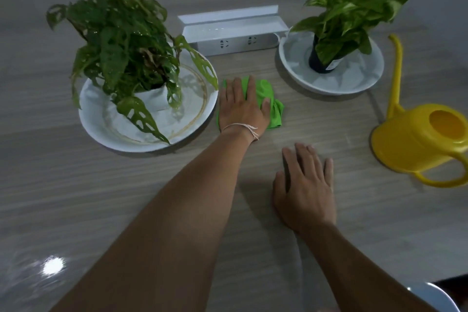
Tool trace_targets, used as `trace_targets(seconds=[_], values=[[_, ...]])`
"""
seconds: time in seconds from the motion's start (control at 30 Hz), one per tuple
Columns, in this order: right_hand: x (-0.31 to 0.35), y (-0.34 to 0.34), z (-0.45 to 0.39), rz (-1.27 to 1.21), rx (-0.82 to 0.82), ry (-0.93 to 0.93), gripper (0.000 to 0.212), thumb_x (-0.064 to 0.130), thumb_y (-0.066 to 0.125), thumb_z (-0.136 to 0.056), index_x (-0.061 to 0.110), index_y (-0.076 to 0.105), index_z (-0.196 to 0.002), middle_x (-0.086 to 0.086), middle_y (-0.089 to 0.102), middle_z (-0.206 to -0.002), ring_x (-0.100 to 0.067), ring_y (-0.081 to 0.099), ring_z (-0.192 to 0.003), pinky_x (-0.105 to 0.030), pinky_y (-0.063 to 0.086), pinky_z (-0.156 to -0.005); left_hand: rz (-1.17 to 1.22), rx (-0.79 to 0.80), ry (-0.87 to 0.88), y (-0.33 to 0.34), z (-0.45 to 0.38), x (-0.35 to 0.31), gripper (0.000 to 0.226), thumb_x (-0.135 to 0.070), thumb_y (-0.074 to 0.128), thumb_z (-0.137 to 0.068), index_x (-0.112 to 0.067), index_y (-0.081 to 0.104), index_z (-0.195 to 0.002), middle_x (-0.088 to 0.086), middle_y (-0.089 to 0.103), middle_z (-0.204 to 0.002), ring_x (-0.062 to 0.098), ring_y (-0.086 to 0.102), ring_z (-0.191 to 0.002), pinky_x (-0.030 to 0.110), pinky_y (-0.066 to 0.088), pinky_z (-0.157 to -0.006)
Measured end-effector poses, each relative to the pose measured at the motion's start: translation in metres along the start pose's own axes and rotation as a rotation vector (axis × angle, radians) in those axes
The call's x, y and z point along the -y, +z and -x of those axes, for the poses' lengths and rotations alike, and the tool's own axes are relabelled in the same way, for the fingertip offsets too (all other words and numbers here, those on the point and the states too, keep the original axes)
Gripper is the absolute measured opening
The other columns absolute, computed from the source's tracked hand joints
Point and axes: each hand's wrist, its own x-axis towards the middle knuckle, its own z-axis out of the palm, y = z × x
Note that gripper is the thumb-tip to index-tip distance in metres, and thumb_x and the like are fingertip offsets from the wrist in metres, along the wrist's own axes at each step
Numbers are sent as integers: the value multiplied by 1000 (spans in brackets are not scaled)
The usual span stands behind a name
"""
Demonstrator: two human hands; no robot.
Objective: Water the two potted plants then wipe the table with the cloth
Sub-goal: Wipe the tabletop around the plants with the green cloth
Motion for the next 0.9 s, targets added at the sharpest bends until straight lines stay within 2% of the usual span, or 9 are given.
trace_targets(seconds=[0.13, 0.33, 0.6, 0.73, 0.9], values=[[0, -1, -1, -6, 42, 2, 59, 40, 28, -99, 23, 38, -155, -4, 27, -167, -22, 11, -157, -52, 3, -126, -13, 13, 32, 3, 19, 4, 67, -54, 26, -101, -28, 8, -160, 17, 5, -167, 35, 0, -154, 50, -2, -124], [-2, 4, 0, -33, -86, -21, 54, 27, 42, -93, 17, 51, -146, -11, 44, -157, -30, 31, -150, -59, 17, -122, 2, -40, 89, 9, 76, 13, 66, -56, 24, -98, -31, 20, -158, 18, 13, -166, 36, 7, -154, 49, 4, -125], [-4, 3, 1, -33, -62, -29, 58, 33, 33, -91, 20, 52, -145, -11, 42, -157, -31, 31, -149, -57, 16, -122, 18, -119, 67, 12, 162, 24, 63, -55, 27, -95, -31, 40, -152, 22, 30, -160, 41, 21, -150, 52, 16, -122], [-7, 4, 1, -36, -72, -43, 57, 34, 34, -92, 19, 53, -143, -12, 44, -155, -31, 35, -147, -56, 18, -121, 10, -90, 48, 13, 204, 27, 64, -55, 27, -95, -32, 35, -154, 20, 26, -162, 38, 15, -152, 50, 12, -123], [-9, 7, 0, -16, -100, -86, 57, 38, 36, -90, 16, 57, -139, -17, 49, -149, -36, 44, -138, -58, 28, -115, 14, -76, 32, 11, 249, 37, 65, -56, 32, -95, -33, 30, -155, 17, 20, -165, 34, 10, -154, 49, 8, -124]])
